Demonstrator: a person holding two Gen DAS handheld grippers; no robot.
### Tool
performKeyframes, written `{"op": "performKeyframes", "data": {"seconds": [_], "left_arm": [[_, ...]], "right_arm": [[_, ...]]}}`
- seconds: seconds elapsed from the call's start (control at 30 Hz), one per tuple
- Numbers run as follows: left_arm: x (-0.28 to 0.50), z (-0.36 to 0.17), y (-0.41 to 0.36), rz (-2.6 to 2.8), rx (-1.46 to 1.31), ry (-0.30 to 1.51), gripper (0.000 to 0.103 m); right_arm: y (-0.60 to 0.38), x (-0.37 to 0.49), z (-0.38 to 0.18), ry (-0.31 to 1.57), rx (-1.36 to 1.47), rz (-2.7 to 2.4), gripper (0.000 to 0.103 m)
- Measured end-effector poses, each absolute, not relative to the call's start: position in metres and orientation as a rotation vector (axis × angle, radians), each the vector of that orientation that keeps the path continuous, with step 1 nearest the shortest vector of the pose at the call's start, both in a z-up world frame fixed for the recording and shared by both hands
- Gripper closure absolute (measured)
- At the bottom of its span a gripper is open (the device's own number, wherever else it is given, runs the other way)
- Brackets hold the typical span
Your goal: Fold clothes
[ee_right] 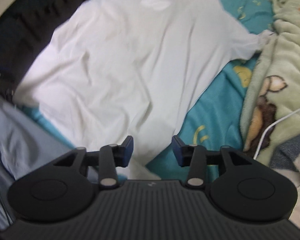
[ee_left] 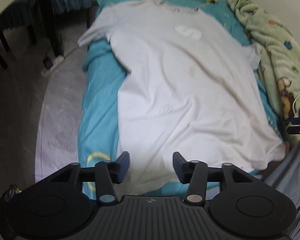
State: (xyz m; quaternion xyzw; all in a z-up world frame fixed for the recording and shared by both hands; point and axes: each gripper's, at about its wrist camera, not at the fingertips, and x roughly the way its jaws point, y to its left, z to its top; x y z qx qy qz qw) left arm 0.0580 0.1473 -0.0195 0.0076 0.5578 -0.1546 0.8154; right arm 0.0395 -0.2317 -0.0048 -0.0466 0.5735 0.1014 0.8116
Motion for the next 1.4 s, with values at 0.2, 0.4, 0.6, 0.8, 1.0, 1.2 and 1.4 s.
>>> {"op": "performKeyframes", "data": {"seconds": [0.2, 0.4, 0.6, 0.8, 1.0, 1.2, 1.4], "left_arm": [[0.07, 0.012, 0.109, -0.299, 0.027, 0.978, 0.023], [0.096, 0.006, 0.062, -0.255, -0.01, 0.833, 0.02], [0.124, -0.035, 0.018, -0.202, -0.043, 0.789, 0.02], [0.148, -0.081, 0.018, -0.193, -0.048, 0.775, 0.02], [0.166, -0.103, 0.041, -0.203, -0.066, 0.778, 0.017], [0.184, -0.123, 0.038, -0.224, -0.05, 0.801, 0.016], [0.19, -0.129, 0.04, -0.217, -0.038, 0.791, 0.016]], "right_arm": [[-0.262, 0.07, 0.001, 1.077, 0.078, 0.1, 0.033], [-0.296, 0.115, -0.015, 0.912, 0.33, -0.022, 0.033], [-0.336, 0.167, -0.059, 0.805, 0.577, -0.208, 0.033], [-0.377, 0.211, -0.111, 0.778, 0.772, -0.377, 0.033], [-0.398, 0.248, -0.136, 0.669, 0.809, -0.492, 0.033], [-0.413, 0.281, -0.157, 0.585, 0.803, -0.602, 0.034], [-0.397, 0.297, -0.143, 0.55, 0.626, -0.591, 0.096]]}}
